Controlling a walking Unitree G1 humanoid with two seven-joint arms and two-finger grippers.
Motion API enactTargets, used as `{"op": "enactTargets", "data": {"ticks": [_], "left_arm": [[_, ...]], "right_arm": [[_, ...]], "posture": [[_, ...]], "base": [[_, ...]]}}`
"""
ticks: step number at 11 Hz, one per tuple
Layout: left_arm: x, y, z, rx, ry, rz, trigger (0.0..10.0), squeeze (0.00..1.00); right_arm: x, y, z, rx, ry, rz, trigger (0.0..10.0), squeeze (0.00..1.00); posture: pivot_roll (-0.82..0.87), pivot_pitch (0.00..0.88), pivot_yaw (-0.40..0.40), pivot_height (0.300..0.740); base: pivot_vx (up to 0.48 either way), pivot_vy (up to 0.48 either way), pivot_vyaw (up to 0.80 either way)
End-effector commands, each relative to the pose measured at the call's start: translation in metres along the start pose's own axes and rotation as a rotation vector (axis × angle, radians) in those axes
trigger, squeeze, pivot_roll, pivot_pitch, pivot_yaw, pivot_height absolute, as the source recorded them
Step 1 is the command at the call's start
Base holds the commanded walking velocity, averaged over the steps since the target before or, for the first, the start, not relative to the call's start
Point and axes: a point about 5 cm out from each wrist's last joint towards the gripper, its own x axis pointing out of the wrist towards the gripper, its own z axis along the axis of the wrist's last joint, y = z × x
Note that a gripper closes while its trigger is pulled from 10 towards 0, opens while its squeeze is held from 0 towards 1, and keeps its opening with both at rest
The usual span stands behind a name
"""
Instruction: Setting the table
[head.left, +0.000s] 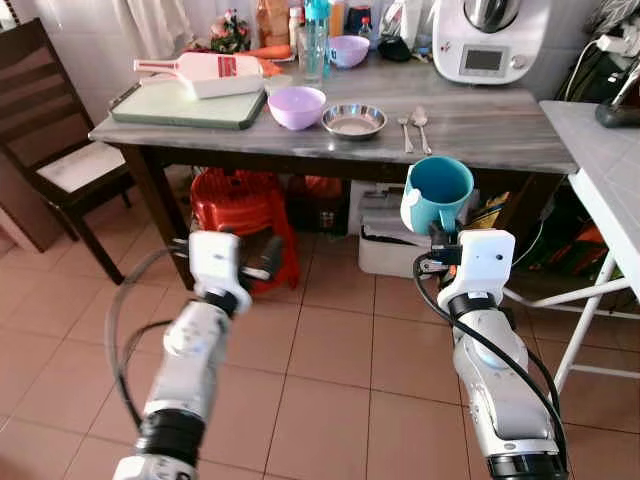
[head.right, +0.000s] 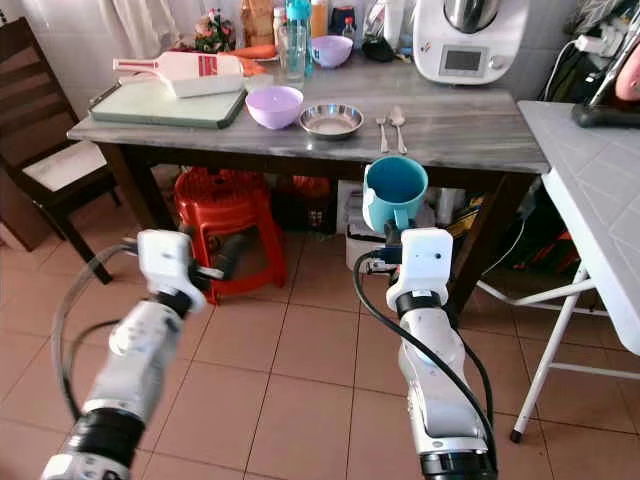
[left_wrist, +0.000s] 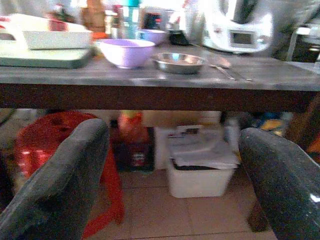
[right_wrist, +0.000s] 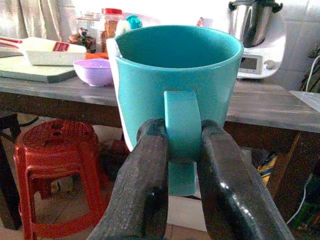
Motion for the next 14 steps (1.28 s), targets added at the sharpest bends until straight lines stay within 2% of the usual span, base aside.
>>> {"op": "enactTargets", "data": {"ticks": [1,7,11,14], "left_arm": [[0.001,0.001,0.006,0.009,-0.021,-0.012,10.0,0.00],[0.000,-0.004,0.005,-0.005,-0.020,-0.034,10.0,0.00],[0.002,-0.010,0.007,-0.017,-0.030,-0.046,10.0,0.00],[0.001,-0.010,0.006,-0.021,-0.026,-0.050,10.0,0.00]], "right_arm": [[0.001,0.000,0.005,-0.002,-0.025,0.003,10.0,0.00],[0.003,0.001,0.007,-0.011,-0.034,0.010,10.0,0.00],[0.004,0.000,0.011,-0.013,-0.047,0.009,10.0,0.00],[0.002,-0.001,0.014,-0.001,-0.057,0.000,10.0,0.00]], "posture": [[-0.01,0.017,0.035,0.740],[-0.02,0.020,0.031,0.740],[-0.02,0.020,0.030,0.740],[-0.02,0.018,0.030,0.740]], "base": [[0.304,0.000,0.00],[0.344,0.000,0.00],[0.363,0.000,0.64],[0.361,0.000,0.00]]}}
